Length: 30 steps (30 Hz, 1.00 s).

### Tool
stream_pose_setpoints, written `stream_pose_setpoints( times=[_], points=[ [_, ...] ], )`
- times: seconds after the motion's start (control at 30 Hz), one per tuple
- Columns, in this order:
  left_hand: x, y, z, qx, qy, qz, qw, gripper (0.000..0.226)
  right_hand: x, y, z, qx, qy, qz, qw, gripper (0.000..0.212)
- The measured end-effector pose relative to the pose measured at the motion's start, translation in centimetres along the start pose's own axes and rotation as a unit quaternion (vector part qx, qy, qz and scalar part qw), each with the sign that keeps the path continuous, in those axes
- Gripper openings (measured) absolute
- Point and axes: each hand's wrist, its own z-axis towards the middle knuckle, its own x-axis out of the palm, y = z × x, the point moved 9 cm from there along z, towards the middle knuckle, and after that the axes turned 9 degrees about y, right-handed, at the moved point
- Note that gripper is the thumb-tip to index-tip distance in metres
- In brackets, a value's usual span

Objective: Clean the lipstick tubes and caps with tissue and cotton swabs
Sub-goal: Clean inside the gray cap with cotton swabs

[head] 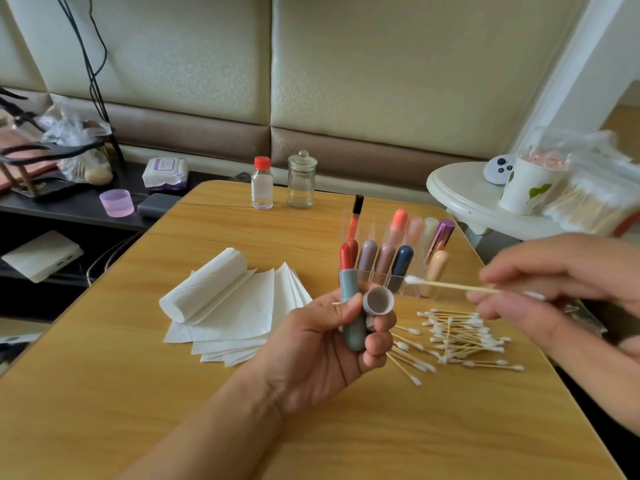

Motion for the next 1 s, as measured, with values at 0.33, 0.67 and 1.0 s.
stream_pose_setpoints(
  times=[0.33, 0.67, 1.0],
  points=[
    [-0.8, 0.3, 0.0, -0.021, -0.039, 0.084, 0.996, 0.021, 2.3, 1.6, 1.7, -0.073, 0.076, -0.147, 0.984, 0.004],
    [-1.4, -1.2, -0.4, 0.023, -0.123, 0.303, 0.945, 0.011, 5.9, -2.4, 1.2, -0.061, 0.132, -0.108, 0.984, 0.026],
    [-0.8, -1.4, -0.4, 0.038, -0.122, 0.393, 0.910, 0.017, 7.5, -4.3, -0.1, -0.025, 0.120, 0.004, 0.993, 0.026]
  ],
)
